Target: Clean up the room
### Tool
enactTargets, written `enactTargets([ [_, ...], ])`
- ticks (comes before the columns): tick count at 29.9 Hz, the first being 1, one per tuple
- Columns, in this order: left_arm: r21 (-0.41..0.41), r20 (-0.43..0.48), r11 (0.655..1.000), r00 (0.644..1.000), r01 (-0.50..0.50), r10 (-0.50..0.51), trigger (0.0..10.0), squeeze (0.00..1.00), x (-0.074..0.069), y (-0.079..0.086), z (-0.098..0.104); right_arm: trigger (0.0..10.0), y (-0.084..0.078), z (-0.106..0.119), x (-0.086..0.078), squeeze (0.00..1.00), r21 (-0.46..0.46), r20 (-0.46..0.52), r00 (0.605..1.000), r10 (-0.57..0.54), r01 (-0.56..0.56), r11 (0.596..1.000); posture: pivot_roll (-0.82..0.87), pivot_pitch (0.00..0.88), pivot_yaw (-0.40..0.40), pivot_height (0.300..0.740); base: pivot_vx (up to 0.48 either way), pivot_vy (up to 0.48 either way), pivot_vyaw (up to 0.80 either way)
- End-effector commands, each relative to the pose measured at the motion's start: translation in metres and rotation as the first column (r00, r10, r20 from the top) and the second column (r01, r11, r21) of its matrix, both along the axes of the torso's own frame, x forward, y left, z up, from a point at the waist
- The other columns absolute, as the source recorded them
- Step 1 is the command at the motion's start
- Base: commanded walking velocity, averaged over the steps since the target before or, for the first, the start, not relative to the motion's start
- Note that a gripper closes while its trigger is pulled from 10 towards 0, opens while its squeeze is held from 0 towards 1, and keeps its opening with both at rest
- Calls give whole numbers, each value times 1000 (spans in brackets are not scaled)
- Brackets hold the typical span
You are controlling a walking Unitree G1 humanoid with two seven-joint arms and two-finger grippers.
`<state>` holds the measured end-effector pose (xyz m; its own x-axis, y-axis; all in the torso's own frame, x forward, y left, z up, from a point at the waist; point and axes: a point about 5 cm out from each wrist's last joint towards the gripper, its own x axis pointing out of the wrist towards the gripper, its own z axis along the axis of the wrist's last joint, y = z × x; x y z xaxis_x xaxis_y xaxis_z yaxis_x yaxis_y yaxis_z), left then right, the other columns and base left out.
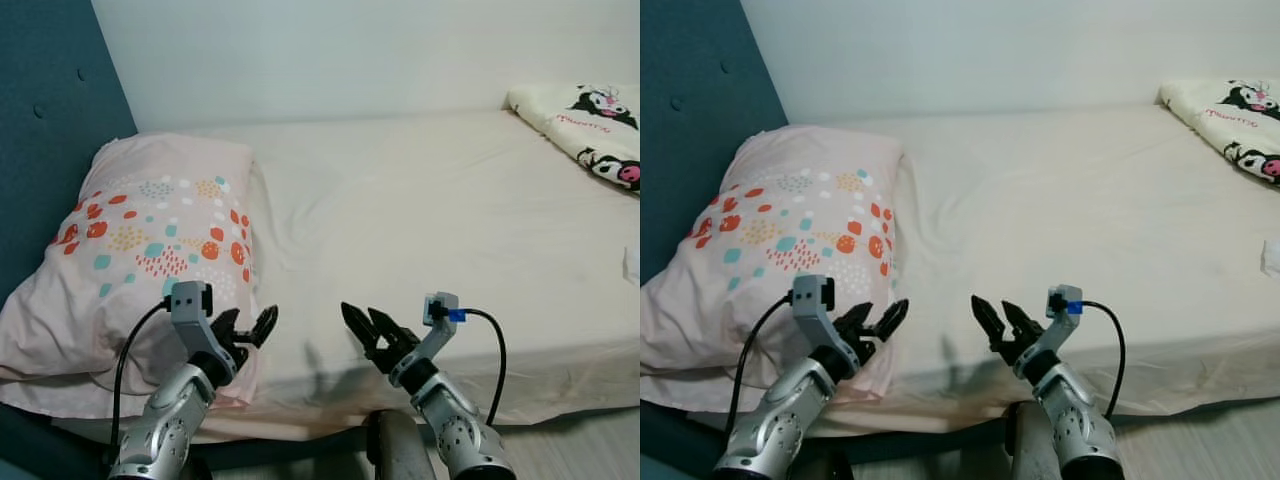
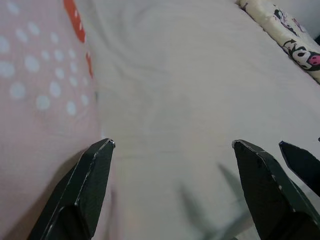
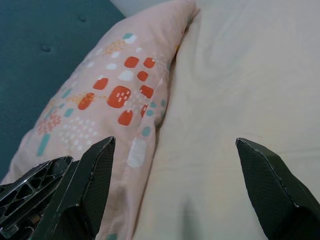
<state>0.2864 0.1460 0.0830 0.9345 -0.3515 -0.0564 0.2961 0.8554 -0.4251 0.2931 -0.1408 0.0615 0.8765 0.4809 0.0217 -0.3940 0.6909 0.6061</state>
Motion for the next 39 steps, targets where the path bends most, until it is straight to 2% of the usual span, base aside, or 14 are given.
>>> enactTargets([
  [1,-2,-19,1000,1000,-6,6,10000,0,-2,2,-5,10000,1,-2,-1,0,1,2,1000,2,-2,1000,-76,19,-20,500,0,0,0],
  [4,-7,-12,1000,1000,-19,18,10000,0,-1,6,-5,10000,3,-3,0,0,2,1,1000,12,-12,1000,-74,16,-21,515,0,0,0],
  [6,18,-13,1000,1000,-5,6,10000,0,0,5,-4,10000,3,-3,1,0,0,3,1000,18,-18,1000,-73,12,-24,525,-373,0,0],
  [11,5,-8,1000,1000,-12,12,10000,0,0,4,-5,10000,3,-3,2,0,-4,4,1000,24,-24,1000,-72,9,-25,545,-89,0,0],
  [15,41,-47,999,999,10,-8,10000,0,-2,0,-12,10000,2,-4,1,0,-5,2,1000,25,-25,1000,-73,12,-26,570,-77,0,0],
  [20,4,-54,1000,999,5,-5,10000,0,-2,0,-12,10000,3,-6,0,0,-3,1,1000,24,-24,1000,-74,15,-24,590,-118,0,0],
  [31,13,-34,1000,999,6,-6,10000,0,0,2,-11,10000,3,-6,1,0,1,5,1000,20,-20,1000,-77,14,-21,635,-26,0,0],
  [39,17,-25,999,999,30,-29,10000,0,-7,3,-14,10000,3,-7,0,0,2,4,1000,19,-19,1000,-73,16,-21,665,0,0,0],
])
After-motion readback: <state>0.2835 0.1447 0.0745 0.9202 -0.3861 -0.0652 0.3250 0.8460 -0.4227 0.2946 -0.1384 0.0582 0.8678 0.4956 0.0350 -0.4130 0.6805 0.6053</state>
